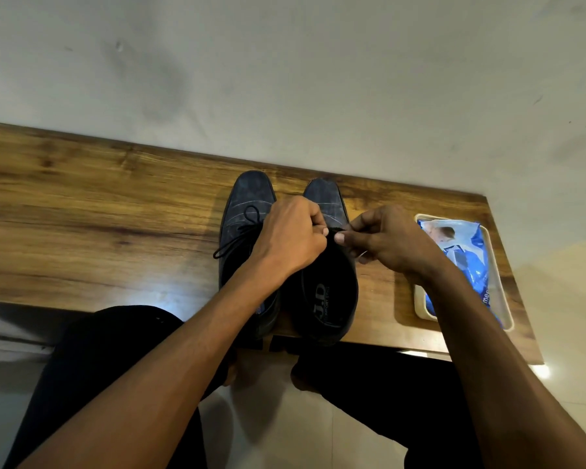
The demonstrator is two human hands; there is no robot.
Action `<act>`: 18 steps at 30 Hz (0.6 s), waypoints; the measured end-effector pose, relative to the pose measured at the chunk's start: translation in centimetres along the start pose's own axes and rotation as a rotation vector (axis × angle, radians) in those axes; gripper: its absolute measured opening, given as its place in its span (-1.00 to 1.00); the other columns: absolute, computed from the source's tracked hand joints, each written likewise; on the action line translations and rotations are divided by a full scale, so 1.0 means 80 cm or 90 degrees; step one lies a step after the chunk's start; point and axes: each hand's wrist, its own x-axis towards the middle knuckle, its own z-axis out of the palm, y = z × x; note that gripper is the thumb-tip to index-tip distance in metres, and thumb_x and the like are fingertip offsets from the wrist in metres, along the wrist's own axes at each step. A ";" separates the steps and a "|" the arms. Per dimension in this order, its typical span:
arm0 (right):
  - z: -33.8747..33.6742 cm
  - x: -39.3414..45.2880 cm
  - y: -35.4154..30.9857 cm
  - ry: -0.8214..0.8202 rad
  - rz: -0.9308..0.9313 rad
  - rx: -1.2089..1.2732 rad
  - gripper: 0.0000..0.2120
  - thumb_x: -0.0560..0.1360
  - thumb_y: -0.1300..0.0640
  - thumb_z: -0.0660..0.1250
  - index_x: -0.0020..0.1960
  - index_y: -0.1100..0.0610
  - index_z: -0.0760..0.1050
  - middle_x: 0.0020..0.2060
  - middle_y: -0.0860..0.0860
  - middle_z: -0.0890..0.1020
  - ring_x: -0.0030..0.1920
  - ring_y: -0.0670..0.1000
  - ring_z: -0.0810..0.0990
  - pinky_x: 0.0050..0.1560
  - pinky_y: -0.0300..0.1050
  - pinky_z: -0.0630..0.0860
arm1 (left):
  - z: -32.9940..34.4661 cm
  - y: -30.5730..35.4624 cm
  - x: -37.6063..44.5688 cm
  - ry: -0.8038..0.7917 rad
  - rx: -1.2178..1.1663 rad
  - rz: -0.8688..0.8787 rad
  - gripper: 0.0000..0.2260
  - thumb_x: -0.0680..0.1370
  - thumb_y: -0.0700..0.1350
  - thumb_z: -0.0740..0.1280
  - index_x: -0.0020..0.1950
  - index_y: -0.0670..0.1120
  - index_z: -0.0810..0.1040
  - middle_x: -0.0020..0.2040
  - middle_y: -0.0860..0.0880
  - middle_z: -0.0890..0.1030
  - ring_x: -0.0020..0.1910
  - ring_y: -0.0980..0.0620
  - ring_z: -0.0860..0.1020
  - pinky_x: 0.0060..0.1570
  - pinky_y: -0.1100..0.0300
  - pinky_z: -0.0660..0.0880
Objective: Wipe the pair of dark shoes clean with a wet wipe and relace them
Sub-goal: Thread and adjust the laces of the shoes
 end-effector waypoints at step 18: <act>-0.015 -0.025 -0.001 0.031 0.061 -0.016 -0.93 0.51 0.24 0.48 -0.15 0.15 0.71 -0.38 -0.02 0.72 -0.34 -0.08 0.69 -0.38 -0.24 0.56 | -0.005 -0.006 0.004 -0.031 0.010 -0.017 -0.91 0.50 -0.21 0.46 -0.20 -0.10 0.72 -0.17 0.02 0.72 -0.26 0.20 0.58 -0.28 0.43 0.39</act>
